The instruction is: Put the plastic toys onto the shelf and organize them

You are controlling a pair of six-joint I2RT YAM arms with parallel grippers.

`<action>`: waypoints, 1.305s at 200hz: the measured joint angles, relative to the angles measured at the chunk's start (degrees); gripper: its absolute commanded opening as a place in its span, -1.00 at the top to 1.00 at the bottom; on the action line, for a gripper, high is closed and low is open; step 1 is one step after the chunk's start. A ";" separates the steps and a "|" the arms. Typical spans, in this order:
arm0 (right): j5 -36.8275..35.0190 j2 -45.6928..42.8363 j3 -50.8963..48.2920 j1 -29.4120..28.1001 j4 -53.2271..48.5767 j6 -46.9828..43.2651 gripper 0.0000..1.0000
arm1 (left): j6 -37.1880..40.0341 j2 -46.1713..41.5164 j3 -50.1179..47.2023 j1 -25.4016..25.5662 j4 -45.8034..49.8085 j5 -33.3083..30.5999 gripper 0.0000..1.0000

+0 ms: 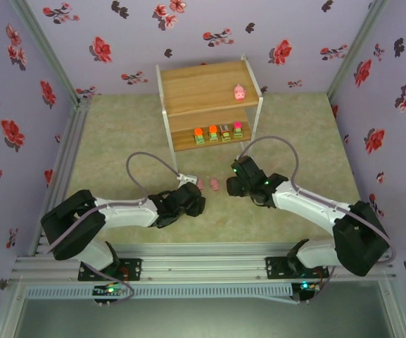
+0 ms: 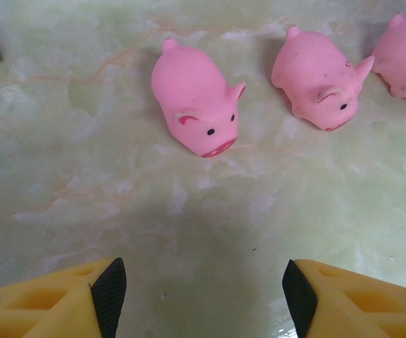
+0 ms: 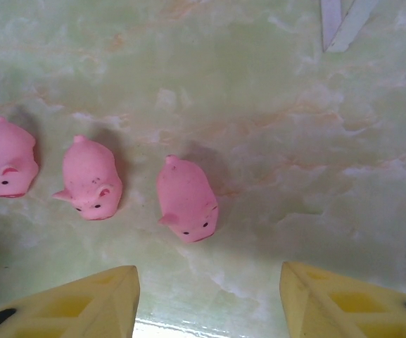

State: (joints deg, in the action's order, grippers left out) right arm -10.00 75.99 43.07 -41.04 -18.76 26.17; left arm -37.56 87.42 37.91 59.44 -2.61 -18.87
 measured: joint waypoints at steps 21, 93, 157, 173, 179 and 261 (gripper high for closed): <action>0.48 1.22 -0.44 -0.02 1.40 0.00 -0.13 | 0.00 0.00 0.00 0.00 -0.15 0.00 -0.30; 1.29 5.20 -0.68 -0.02 4.79 0.00 -0.13 | -0.04 -0.11 -0.02 0.00 -0.31 0.02 -0.30; 1.29 10.64 0.02 -0.02 5.66 -0.22 -0.15 | -0.04 -3.54 -2.45 0.00 -2.82 1.11 -0.30; 1.29 11.47 0.68 -0.02 5.70 -0.28 -0.15 | -0.04 -3.82 -2.84 0.00 -3.08 1.14 -0.30; 1.29 11.74 0.90 -0.02 5.77 -0.44 -0.15 | -0.04 -3.82 -2.91 0.00 -3.15 1.14 -0.30; 1.27 14.88 3.39 0.00 6.58 -1.46 -0.05 | -0.07 -3.82 -3.21 0.00 -3.43 1.16 -0.30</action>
State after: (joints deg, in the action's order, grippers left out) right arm -8.73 90.87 46.46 -41.04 -12.19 24.71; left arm -37.63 83.59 34.70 59.44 -6.04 -17.72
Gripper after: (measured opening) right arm 0.543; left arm 0.649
